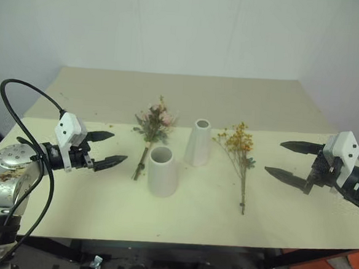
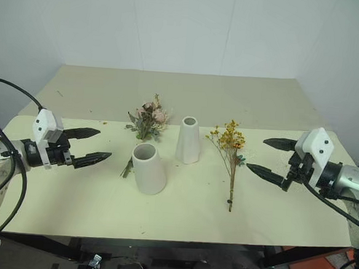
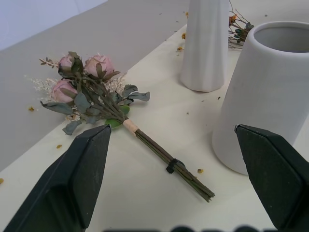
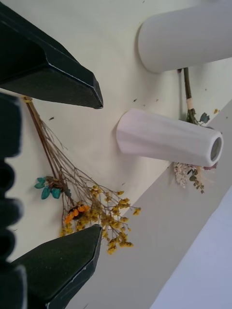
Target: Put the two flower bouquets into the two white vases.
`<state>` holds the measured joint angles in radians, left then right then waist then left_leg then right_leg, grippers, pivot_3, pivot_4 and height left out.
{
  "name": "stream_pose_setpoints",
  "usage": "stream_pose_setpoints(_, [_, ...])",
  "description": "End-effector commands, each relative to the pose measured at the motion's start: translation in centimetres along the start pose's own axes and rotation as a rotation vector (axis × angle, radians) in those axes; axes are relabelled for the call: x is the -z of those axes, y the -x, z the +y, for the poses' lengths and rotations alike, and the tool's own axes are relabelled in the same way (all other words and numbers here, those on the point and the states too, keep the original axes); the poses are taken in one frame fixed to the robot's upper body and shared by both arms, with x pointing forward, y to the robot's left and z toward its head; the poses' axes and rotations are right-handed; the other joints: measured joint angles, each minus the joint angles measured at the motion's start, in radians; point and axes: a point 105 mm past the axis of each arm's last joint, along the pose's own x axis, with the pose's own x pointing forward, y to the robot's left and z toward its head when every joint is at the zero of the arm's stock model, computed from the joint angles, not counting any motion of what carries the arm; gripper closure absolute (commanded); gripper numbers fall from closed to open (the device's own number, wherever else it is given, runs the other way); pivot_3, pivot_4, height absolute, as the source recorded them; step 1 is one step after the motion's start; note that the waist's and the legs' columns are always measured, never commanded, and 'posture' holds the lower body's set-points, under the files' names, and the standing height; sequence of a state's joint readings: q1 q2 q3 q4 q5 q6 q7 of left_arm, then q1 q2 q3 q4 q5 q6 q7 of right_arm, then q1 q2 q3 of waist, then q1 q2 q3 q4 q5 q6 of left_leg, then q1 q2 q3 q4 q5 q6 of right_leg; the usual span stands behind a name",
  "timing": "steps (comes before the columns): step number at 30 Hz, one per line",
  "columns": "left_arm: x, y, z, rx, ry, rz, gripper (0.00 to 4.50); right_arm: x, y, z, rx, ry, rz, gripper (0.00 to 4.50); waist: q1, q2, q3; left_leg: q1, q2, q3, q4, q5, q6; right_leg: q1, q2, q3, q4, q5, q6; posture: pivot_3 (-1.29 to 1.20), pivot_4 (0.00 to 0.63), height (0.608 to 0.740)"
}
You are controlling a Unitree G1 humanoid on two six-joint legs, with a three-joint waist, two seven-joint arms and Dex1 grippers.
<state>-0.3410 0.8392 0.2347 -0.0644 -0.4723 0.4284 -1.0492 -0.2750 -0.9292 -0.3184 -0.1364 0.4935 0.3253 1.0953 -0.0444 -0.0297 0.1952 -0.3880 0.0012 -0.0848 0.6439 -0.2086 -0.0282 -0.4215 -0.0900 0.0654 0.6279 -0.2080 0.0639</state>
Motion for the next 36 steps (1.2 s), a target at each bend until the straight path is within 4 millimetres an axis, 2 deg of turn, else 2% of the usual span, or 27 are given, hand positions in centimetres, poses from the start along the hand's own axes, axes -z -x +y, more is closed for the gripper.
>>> stream_pose_setpoints(1, [-1.0,0.3,0.4,-0.017,-0.037,-0.001,0.03,-0.8,0.1,-0.1,-0.024,0.000,0.001,0.00,0.000,0.000,0.000,0.000,0.000,0.000,0.000,0.000,0.000,0.000,0.000,0.000,0.000,0.000,0.000,0.00,0.150,0.740])
stream_pose_setpoints(15, [-1.4,-0.2,0.7,-0.002,-0.045,-0.015,0.03,-0.9,-0.5,-0.2,-0.043,-0.029,0.013,0.00,0.000,0.000,0.000,0.000,0.000,0.000,0.000,0.000,0.000,0.000,0.000,0.000,0.000,0.000,0.000,0.00,0.150,0.740])
stream_pose_setpoints(19, [-2.5,-0.5,0.1,0.055,-0.034,-0.049,0.03,-0.9,-1.6,-0.7,0.020,-0.083,0.068,0.00,-0.002,0.000,0.000,0.000,0.000,0.000,0.000,0.000,0.000,0.000,0.000,0.000,0.000,0.000,0.000,0.00,0.150,0.740])
stream_pose_setpoints(21, [-3.8,-0.8,0.0,0.099,-0.064,-0.080,0.03,-1.9,-2.5,-0.5,0.018,-0.141,0.067,0.00,-0.001,0.000,0.000,0.000,0.000,0.000,0.000,0.000,0.000,-0.001,0.000,0.000,0.001,0.000,0.000,0.00,0.150,0.740])
stream_pose_setpoints(23, [-5.1,-1.3,0.0,0.150,-0.102,-0.107,0.03,-1.9,-3.6,-0.8,0.054,-0.256,0.140,0.00,-0.001,0.000,0.000,0.000,0.000,0.000,0.000,0.000,0.000,-0.001,0.000,0.000,0.001,0.000,0.000,0.00,0.150,0.740])
stream_pose_setpoints(27, [-6.7,-2.0,-0.2,0.249,-0.164,-0.133,0.03,0.0,-4.5,-1.6,0.139,-0.528,0.414,0.00,-0.002,0.000,0.000,-0.001,0.000,0.000,0.001,0.000,0.000,-0.001,0.000,0.000,0.000,0.000,-0.001,0.00,0.150,0.740])
stream_pose_setpoints(29, [-7.4,-2.4,-0.2,0.291,-0.187,-0.145,0.03,0.2,-4.6,-1.2,0.134,-0.627,0.501,0.00,-0.001,0.000,0.000,-0.002,0.000,0.000,0.000,0.000,0.000,-0.002,0.000,0.000,0.000,0.004,-0.008,0.00,0.150,0.740])
stream_pose_setpoints(36, [-10.2,-3.9,-0.2,0.405,-0.244,-0.208,0.03,2.4,-5.6,-0.5,0.138,-0.721,0.657,0.00,0.002,0.000,0.000,-0.007,-0.001,0.000,0.002,0.000,0.000,-0.004,-0.001,-0.001,-0.003,0.006,-0.007,0.00,0.150,0.740])
